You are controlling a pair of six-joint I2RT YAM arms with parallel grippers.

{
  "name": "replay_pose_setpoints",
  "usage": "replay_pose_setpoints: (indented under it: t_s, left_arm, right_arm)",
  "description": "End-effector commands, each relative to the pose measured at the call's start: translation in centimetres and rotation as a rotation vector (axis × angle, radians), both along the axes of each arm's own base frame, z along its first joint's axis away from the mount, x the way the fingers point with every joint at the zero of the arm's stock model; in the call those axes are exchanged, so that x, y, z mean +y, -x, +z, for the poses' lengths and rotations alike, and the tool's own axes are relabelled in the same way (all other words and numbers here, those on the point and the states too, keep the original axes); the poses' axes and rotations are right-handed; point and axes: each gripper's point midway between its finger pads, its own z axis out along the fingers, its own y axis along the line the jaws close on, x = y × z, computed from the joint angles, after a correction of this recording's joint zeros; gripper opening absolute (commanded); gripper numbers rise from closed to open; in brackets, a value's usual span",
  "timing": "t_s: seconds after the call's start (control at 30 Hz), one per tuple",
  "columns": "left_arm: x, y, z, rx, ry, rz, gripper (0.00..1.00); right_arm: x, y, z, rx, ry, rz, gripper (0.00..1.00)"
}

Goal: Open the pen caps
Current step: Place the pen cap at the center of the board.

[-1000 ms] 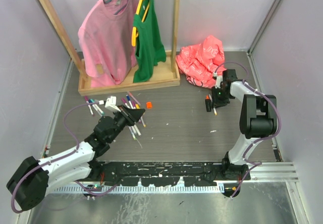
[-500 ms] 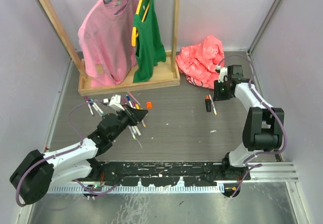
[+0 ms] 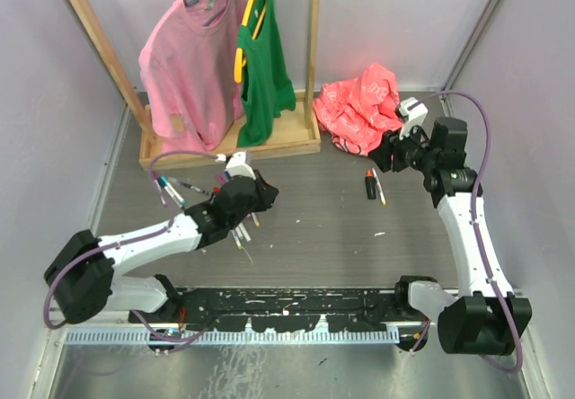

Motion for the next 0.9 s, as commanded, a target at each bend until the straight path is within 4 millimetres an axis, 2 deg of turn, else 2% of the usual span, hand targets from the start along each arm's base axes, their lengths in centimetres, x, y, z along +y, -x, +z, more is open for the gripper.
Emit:
replay_pose_setpoints:
  t_s: [0.0,0.1,0.27,0.4,0.7,0.87]
  left_arm:
    - [2.1,-2.0,-2.1,0.065,-0.26,0.122,0.0]
    - [2.4,-3.1,-3.4,0.122,-0.403,0.167,0.0]
    - [1.6,-5.2,-5.2,0.186,-0.635,0.145,0.0]
    - [0.4,-6.8,-6.8,0.222,-0.757,0.123,0.0]
    - [-1.7,-8.6,-8.5,0.239,-0.808,0.097,0.0]
    - [-1.8,-8.9,-9.1,0.245,-0.823,0.099,0.01]
  right_arm:
    - [3.0,0.6,2.5,-0.08,-0.137,0.147,0.53]
    - [4.6,1.4,2.0,-0.029,-0.209,0.245,0.55]
    - [4.1,1.8,-0.5,-0.028,-0.155,0.241,0.58]
    - [4.1,1.9,-0.3,-0.039,-0.153,0.245,0.59]
    - [4.0,2.1,0.1,-0.055,-0.143,0.237,0.6]
    - [3.9,2.1,0.2,-0.061,-0.139,0.234,0.61]
